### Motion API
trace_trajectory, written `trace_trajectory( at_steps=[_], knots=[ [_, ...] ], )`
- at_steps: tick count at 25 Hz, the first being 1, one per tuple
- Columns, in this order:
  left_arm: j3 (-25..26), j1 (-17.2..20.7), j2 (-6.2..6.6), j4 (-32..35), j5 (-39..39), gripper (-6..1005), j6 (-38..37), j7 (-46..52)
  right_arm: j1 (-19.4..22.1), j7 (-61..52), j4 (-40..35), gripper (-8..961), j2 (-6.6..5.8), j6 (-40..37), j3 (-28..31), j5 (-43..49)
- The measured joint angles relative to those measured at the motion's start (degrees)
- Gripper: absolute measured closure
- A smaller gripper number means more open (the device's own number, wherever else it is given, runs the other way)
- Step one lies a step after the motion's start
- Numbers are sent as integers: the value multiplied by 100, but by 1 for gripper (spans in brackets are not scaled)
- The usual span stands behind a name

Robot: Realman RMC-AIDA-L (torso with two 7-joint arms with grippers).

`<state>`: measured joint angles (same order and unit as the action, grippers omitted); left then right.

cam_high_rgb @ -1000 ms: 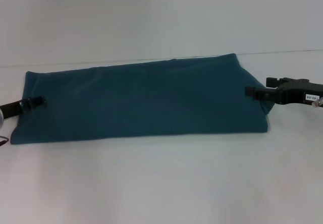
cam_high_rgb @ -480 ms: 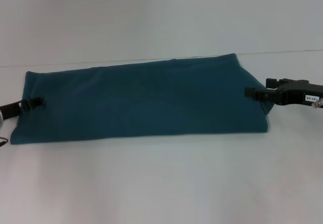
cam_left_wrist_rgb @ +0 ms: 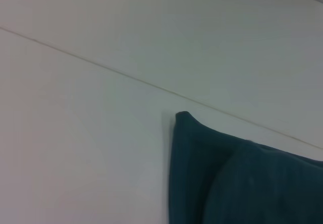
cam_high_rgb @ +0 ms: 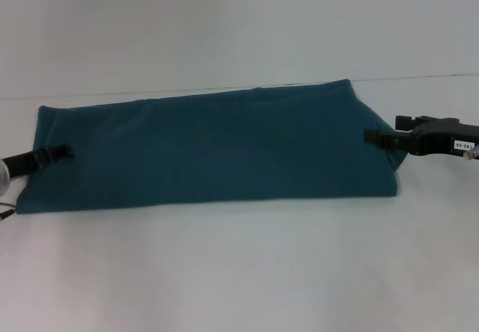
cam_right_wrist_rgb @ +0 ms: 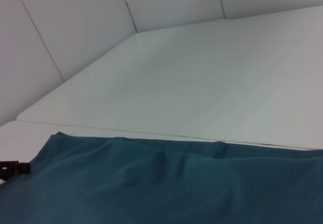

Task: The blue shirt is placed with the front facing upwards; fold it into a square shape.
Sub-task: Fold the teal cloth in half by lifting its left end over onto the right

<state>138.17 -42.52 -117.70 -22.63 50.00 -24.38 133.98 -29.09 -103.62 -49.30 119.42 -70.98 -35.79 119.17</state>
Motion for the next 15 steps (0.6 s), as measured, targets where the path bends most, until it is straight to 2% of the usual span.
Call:
trace_trajectory(
  at_steps=[15],
  knots=[
    [53, -55, -24, 12, 11, 127, -218, 23, 11, -1, 0, 26, 12, 3, 0, 0]
  ],
)
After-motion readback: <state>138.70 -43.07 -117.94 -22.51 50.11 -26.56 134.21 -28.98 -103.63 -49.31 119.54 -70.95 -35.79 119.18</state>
